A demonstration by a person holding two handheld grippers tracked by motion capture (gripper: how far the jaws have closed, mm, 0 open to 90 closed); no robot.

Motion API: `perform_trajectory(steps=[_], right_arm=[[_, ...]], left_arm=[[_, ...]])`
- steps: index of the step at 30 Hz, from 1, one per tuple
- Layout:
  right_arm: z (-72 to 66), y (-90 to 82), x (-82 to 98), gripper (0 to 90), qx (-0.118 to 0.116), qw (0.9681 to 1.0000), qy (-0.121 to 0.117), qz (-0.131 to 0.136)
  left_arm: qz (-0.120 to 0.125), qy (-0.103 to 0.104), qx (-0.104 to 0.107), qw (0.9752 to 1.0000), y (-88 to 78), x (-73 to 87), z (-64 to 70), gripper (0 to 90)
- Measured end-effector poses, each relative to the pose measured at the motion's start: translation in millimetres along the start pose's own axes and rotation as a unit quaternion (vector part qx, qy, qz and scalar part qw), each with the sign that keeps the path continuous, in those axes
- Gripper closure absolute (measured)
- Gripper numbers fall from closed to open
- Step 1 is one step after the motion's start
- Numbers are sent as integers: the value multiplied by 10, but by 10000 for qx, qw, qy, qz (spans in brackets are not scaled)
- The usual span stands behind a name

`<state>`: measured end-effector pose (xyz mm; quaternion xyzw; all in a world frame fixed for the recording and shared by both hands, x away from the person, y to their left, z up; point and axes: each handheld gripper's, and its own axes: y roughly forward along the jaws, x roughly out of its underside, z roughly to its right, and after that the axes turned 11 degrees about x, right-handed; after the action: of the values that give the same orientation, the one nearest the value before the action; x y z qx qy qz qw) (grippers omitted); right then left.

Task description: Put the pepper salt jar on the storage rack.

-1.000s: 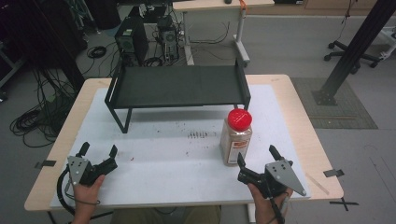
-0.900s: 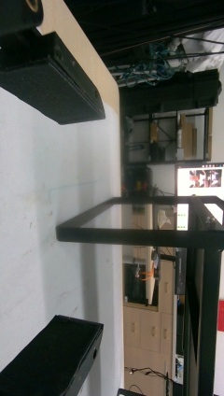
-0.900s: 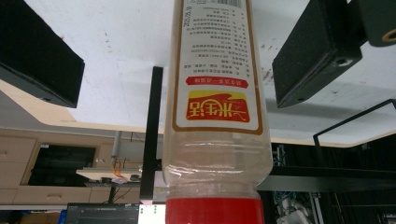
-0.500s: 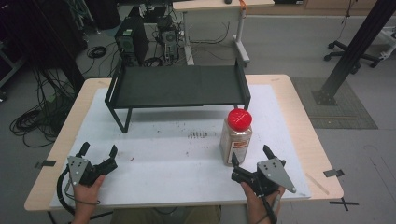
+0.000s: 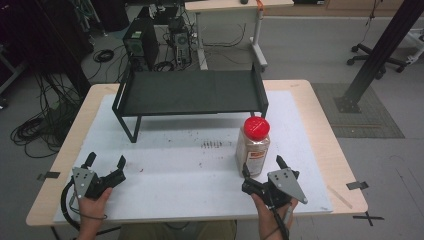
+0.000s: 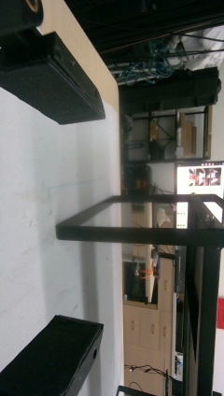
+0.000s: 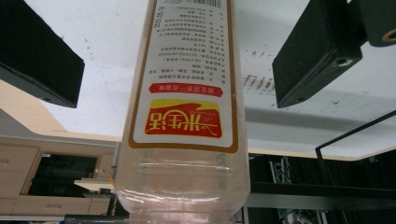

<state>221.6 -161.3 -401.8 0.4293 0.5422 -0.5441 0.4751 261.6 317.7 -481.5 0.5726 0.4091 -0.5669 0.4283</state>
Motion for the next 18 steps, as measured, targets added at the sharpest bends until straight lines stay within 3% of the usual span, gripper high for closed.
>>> perform_trajectory(steps=[18], right_arm=[[-55,113,79,19,82,9999,76,-87]], left_arm=[[13,-9,20,10000,-2,0,-2,16]])
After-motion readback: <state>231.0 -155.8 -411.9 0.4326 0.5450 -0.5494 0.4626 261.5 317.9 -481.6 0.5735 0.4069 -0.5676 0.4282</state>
